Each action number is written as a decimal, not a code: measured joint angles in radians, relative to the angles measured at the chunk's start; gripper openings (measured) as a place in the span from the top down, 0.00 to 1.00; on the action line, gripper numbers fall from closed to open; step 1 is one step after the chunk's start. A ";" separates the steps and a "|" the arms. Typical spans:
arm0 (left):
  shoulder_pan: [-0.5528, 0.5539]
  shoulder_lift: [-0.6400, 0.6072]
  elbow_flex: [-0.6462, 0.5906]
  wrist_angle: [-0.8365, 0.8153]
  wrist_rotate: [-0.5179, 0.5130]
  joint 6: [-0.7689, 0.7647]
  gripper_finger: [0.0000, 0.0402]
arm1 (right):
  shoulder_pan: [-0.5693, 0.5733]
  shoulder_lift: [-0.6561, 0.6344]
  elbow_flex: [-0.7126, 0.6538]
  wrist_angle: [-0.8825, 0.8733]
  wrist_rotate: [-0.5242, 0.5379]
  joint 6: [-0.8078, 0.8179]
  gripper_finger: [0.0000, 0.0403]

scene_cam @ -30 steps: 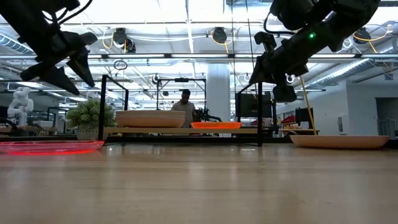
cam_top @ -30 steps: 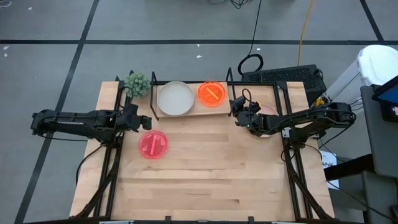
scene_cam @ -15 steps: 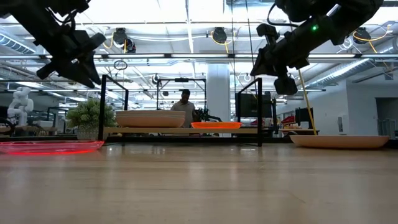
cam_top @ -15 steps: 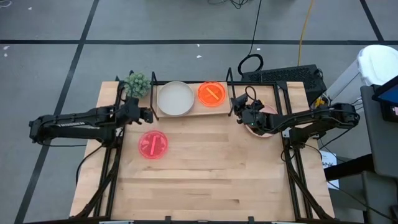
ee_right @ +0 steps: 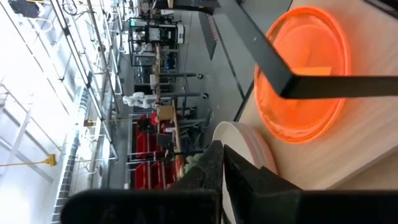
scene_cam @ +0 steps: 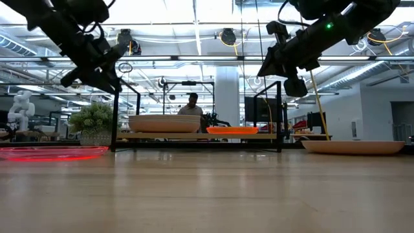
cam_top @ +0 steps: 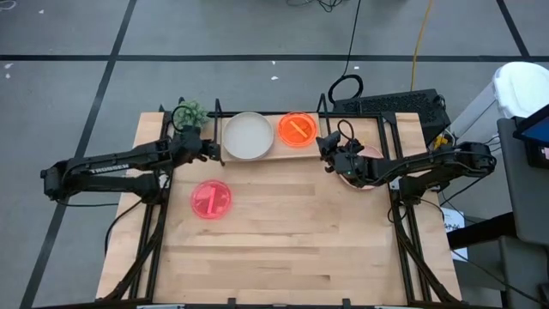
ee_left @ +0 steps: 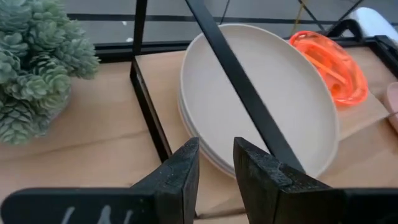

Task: Place and stack plates onto a shelf
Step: Adjust the position of the shelf, then stack the pink plate on the gray plate on the shelf

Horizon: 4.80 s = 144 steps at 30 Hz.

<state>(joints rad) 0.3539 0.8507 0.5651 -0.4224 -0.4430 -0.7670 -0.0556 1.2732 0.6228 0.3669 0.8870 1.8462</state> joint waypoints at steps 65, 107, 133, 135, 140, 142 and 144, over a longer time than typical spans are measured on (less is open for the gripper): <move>0.177 0.025 -0.001 0.021 0.535 0.225 0.75 | 0.036 -0.454 0.000 -0.152 -0.532 -0.567 1.00; -0.422 -0.093 -0.001 -0.097 0.547 -0.231 0.75 | 0.081 -0.255 0.184 -1.117 -0.700 -1.452 0.71; -0.512 -0.092 -0.001 -0.099 0.336 -0.266 0.75 | 0.068 -0.161 0.008 -1.066 -0.573 -1.506 0.68; -0.512 -0.092 -0.001 -0.099 0.336 -0.266 0.75 | 0.068 -0.150 -0.010 -1.051 -0.574 -1.495 0.69; -0.512 -0.092 -0.001 -0.099 0.336 -0.280 0.75 | 0.068 -0.136 -0.051 -1.013 -0.574 -1.488 0.71; -0.512 -0.092 -0.001 -0.099 0.336 -0.285 0.75 | 0.068 -0.131 -0.058 -1.013 -0.574 -1.489 0.73; -0.512 -0.092 -0.001 -0.099 0.336 -0.287 0.75 | 0.068 -0.128 -0.064 -1.011 -0.574 -1.491 0.74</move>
<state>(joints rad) -0.1577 0.7586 0.5636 -0.5213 -0.1072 -1.0542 0.0128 1.1456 0.5583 -0.6440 0.3130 0.3553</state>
